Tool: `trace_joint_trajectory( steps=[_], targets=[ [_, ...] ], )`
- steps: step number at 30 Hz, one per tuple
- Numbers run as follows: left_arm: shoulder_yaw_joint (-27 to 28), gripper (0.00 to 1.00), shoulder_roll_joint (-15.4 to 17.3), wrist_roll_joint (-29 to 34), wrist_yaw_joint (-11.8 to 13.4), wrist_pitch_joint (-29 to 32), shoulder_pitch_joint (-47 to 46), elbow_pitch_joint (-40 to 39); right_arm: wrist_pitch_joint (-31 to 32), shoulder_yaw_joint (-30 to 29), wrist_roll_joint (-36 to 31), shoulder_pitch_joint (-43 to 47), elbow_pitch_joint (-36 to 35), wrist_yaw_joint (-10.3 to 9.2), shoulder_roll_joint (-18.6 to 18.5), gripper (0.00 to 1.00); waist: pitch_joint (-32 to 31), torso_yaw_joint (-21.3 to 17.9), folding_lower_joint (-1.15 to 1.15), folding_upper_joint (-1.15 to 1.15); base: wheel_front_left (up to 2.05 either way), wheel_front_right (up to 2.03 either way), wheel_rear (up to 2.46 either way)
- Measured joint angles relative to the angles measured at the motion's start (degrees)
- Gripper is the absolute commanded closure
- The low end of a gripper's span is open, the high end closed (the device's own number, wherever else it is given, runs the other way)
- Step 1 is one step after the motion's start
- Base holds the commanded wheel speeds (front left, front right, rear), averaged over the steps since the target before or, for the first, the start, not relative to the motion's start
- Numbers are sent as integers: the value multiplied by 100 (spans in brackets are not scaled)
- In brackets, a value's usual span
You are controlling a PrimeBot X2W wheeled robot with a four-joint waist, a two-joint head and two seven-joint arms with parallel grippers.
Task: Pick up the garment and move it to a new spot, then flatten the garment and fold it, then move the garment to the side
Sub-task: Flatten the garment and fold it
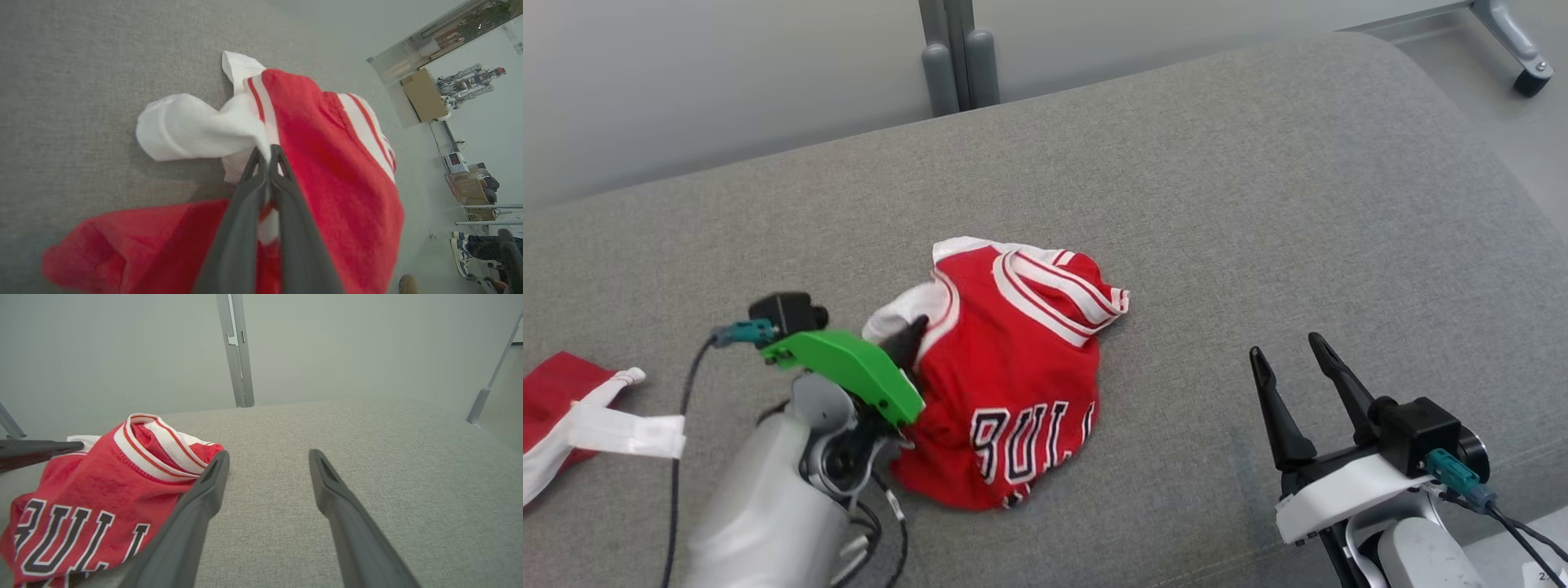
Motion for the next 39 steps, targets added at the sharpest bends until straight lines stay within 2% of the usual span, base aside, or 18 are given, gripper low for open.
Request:
trace_joint_trajectory(
  steps=[5, 9, 14, 17, 21, 25, 31, 32, 33, 34, 35, 39],
  targets=[
    [331, 100, 419, 85, 66, -465, -723, -403, 0, -33, 0, 1, 5, 0, 7, 0, -25, 6, 0, 0, 0, 0, 0],
    [314, 100, 850, 671, 348, -777, -1494, -888, 0, -48, 0, 7, 10, 0, -4, 0, -78, 24, 0, 0, 0, 0, 0],
    [-58, 100, 871, 1404, 587, -951, -2362, -1715, 0, 3, -1, 34, 58, 0, -24, 0, -190, 31, 0, 0, 0, 0, 0],
    [-499, 100, 778, 1719, 527, -775, -2635, -2035, 0, 58, 0, 30, 60, 0, -14, 0, -222, -9, 0, 0, 0, 0, 0],
    [-1213, 100, 363, 2051, 488, -619, -2516, -2023, 0, 92, 23, 8, 63, 0, 5, 0, -203, -87, 0, 0, 0, 0, 0],
    [-1913, 100, -48, 2091, 385, -792, -1606, -1460, 0, 205, 54, -113, 76, 0, 89, 0, -131, -239, 0, 0, 0, 0, 0],
    [-2932, 100, -231, 2236, 246, -1288, -771, -444, 0, 294, 113, -343, 96, 0, 214, 0, 46, -591, 0, 0, 0, 0, 0],
    [-3052, 98, -231, 2204, 231, -1345, -703, -358, 0, 298, 122, -360, 94, 0, 227, 0, 86, -656, 0, 0, 0, 0, 0],
    [-3154, 66, -219, 2102, 230, -1416, -649, -366, 0, 296, 130, -366, 96, 0, 243, 0, 127, -717, 0, 0, 0, 0, 0],
    [-3273, 26, -213, 1970, 222, -1472, -636, -410, 0, 282, 137, -370, 93, 0, 264, 0, 171, -774, 0, 0, 0, 0, 0],
    [-3365, 0, -222, 1797, 192, -1512, -627, -526, 0, 256, 144, -370, 94, 0, 281, 0, 219, -826, 0, 0, 0, 0, 0],
    [-3645, 0, -234, 1015, 180, -1521, -622, -1051, 0, 112, 142, -303, 116, 0, 311, 0, 401, -963, 0, 0, 0, 0, 0]
  ],
)
